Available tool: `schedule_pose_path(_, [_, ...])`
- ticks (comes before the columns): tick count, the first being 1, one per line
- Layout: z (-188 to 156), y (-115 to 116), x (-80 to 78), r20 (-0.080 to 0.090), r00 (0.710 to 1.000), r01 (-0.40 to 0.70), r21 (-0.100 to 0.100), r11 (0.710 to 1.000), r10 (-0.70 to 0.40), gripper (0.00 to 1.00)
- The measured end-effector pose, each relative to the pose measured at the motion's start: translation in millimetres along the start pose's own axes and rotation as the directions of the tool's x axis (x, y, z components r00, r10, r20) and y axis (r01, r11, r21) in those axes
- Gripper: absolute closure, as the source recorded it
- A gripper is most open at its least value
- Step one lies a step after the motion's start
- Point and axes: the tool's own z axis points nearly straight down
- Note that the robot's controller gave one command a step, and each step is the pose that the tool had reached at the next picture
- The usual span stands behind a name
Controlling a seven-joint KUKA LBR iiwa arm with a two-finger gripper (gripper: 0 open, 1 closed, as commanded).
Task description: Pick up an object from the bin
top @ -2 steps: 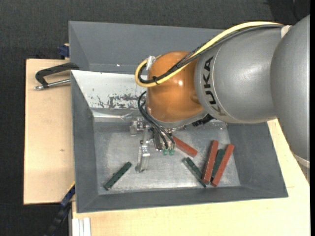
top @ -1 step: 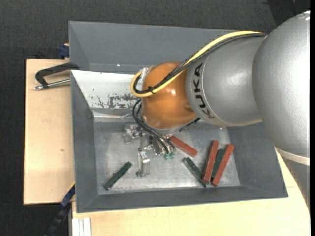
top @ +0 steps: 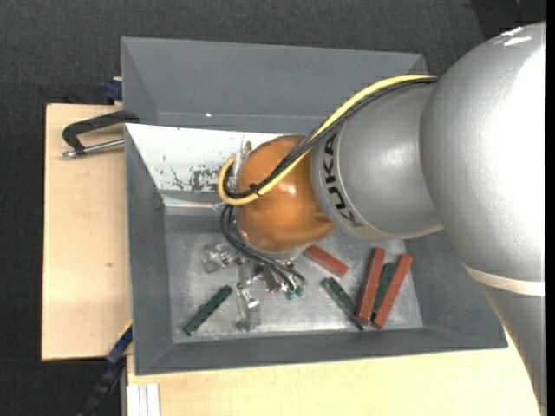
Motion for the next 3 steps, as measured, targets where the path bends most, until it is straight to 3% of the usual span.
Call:
schedule_pose_path(1, [15.2, -3.4, -0.3, 0.001, 0.992, 0.129, -0.001, 0.992, -0.129, 1.00])
schedule_pose_path(2, [15.2, -3.5, -0.3, 0.001, 0.992, 0.129, -0.001, 0.992, -0.129, 1.00])
schedule_pose_path(3, [-81.5, -22.8, 7.6, 0.003, 0.993, 0.118, 0.000, 0.993, -0.118, 1.00])
